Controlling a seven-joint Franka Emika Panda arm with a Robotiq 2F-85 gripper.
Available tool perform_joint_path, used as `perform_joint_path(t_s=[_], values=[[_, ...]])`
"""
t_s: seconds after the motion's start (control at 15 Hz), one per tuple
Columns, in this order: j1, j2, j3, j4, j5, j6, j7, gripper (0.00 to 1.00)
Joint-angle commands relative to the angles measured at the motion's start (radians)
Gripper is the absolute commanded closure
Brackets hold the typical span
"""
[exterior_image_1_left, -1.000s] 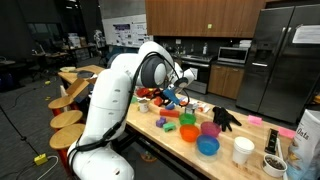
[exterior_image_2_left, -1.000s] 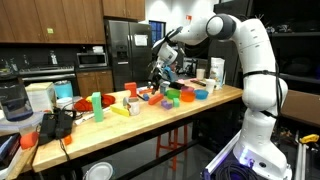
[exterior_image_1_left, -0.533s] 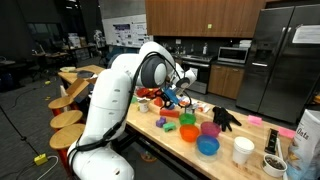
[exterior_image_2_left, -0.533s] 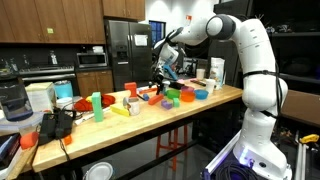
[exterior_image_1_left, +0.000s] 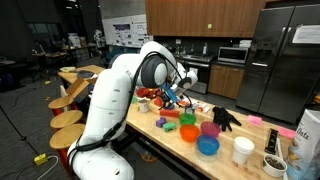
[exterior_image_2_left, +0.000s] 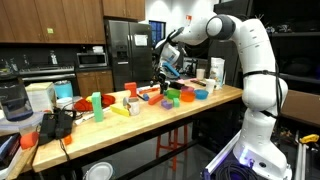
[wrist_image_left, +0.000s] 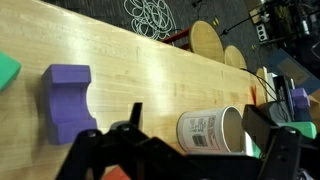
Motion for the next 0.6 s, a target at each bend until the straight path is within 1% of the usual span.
perform_joint_path(t_s=[0.0,0.2,0.47,0.53], values=[[-0.020,-0.003,-0.001,0.014,0.082,-0.037,0.038,0.00],[-0.022,0.000,-0.005,0.002,0.157,-0.024,0.028,0.00],[-0.031,0.020,-0.004,-0.011,0.268,-0.012,-0.042,0.00],[-0.031,0.028,-0.006,-0.014,0.297,-0.016,-0.034,0.00]])
